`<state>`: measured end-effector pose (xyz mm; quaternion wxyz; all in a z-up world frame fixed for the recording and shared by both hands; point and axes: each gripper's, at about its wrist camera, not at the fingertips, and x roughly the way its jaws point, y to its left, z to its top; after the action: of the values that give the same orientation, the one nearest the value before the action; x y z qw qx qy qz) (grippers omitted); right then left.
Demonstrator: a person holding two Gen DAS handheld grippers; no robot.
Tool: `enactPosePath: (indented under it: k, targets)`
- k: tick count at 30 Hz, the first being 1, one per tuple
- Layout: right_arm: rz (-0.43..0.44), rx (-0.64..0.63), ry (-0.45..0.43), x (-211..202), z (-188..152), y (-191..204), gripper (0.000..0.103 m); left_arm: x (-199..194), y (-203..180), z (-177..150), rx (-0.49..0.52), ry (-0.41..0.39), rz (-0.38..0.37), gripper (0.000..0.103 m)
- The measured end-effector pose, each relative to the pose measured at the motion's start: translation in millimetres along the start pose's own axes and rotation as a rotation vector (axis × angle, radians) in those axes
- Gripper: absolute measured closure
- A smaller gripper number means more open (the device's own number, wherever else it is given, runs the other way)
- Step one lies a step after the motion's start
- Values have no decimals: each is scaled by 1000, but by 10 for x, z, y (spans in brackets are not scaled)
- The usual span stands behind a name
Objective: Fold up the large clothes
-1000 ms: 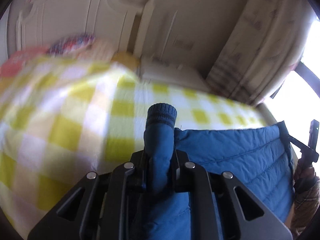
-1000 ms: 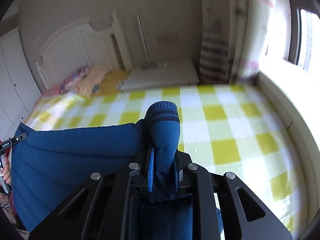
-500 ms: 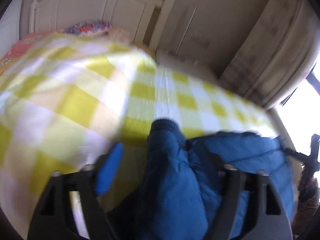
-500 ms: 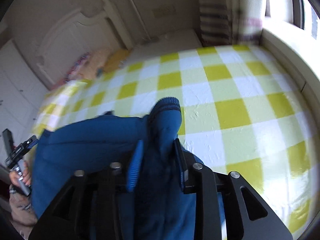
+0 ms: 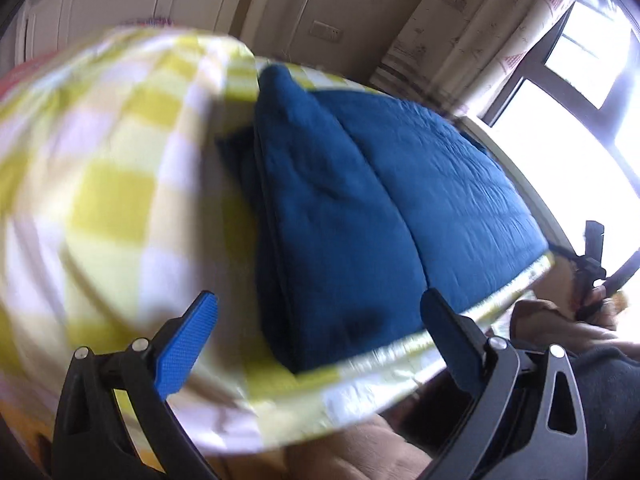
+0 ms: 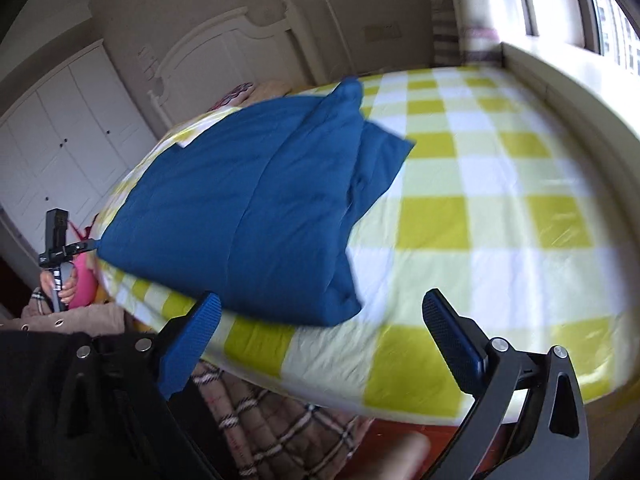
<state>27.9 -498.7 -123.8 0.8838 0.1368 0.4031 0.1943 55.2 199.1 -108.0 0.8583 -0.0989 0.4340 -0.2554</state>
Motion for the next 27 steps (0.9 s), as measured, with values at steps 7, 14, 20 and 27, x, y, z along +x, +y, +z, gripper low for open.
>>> enactPosePath:
  k: [7,14,20,27]
  targets:
    - [52,-80,-47,286,94,253,38,275,-100,-28,-2,-16,-33,26]
    - [-39,-201,-175,-184,93,616,77,133,-427,335,102,-130,33,69]
    - [-91,-190,-131,-195,-71,622,77,232,-421,139,133,-64,51,69]
    - [-92,-140,-65,-41,-91,454,75,196,-326,-61,109,-44,22,57]
